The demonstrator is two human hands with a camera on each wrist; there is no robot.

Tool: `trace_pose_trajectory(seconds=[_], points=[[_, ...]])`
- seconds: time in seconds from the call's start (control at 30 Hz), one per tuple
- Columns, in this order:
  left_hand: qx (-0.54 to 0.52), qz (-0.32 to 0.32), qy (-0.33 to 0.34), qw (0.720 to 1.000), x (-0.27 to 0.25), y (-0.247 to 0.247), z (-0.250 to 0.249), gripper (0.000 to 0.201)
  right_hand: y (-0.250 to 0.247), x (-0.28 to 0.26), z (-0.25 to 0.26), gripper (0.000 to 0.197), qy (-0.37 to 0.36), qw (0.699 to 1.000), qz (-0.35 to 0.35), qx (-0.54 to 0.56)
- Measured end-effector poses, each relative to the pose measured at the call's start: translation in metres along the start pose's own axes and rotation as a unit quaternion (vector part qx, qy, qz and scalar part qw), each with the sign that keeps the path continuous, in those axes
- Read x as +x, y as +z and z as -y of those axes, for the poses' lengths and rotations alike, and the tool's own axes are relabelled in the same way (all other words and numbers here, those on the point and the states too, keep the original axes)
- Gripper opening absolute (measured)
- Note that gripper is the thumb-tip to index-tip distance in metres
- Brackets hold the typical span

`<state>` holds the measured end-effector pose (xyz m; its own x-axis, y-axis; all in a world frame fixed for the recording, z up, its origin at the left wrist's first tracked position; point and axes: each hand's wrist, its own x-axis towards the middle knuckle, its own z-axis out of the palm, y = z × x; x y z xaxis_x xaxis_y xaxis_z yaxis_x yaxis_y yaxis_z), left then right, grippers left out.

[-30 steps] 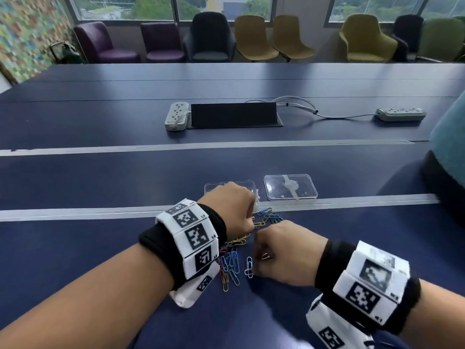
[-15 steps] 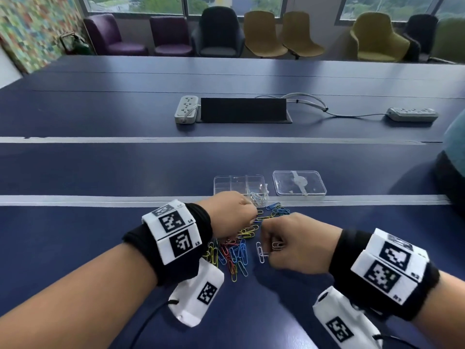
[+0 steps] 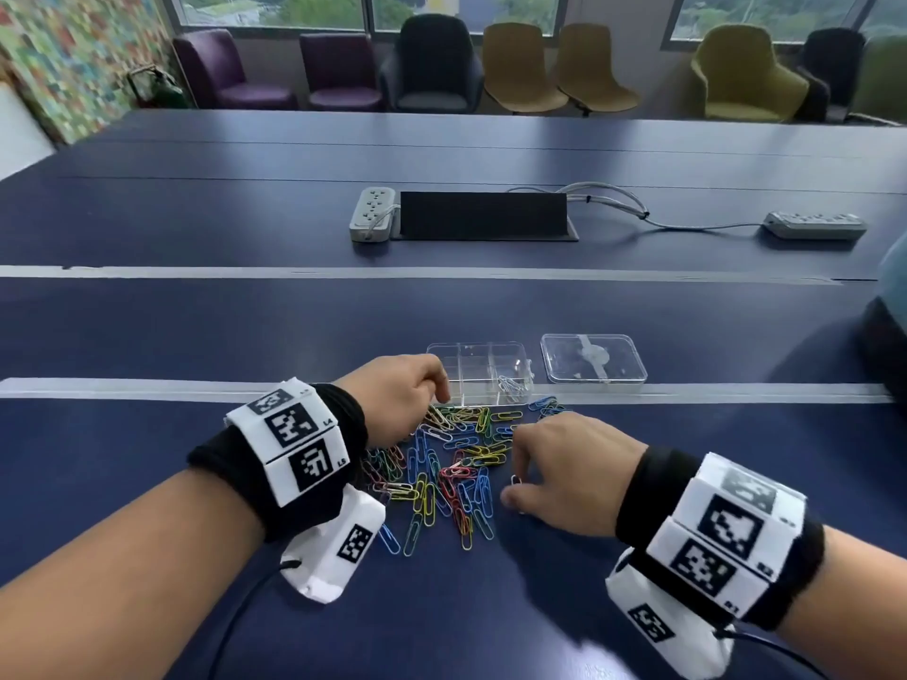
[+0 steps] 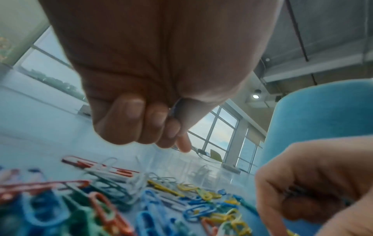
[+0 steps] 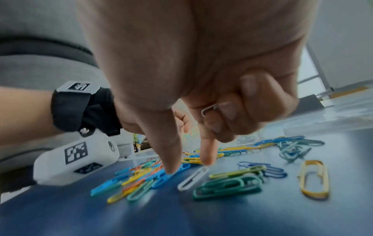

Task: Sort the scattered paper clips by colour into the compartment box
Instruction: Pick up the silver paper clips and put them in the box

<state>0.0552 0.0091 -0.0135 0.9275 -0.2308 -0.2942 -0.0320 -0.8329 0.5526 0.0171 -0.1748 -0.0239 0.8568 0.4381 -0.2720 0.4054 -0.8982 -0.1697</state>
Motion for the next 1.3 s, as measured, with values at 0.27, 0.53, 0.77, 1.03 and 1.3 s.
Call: trace_pose_trajectory(seconds=[0.27, 0.53, 0.77, 1.03, 1.3], points=[[0.209, -0.02, 0.016, 0.978, -0.005, 0.003, 0.001, 0.015, 0.001, 0.007, 0.006, 0.023, 0.0, 1.0, 0.025, -0.015], [0.202, -0.024, 0.052, 0.978, -0.003, 0.006, 0.0, 0.008, -0.01, 0.009, 0.018, 0.022, 0.022, 0.998, -0.007, 0.055], [0.05, -0.033, -0.012, 0.998, -0.002, -0.007, 0.012, 0.015, -0.017, 0.032, 0.015, 0.008, 0.028, 0.988, -0.011, 0.149], [0.052, 0.019, 0.001, 0.998, -0.002, -0.007, 0.015, 0.004, -0.043, 0.055, -0.008, 0.034, 0.081, 0.992, -0.051, 0.078], [0.13, -0.029, 0.012, 0.991, -0.005, -0.013, 0.01, 0.016, -0.045, 0.071, -0.005, 0.035, 0.064, 0.997, -0.051, -0.011]])
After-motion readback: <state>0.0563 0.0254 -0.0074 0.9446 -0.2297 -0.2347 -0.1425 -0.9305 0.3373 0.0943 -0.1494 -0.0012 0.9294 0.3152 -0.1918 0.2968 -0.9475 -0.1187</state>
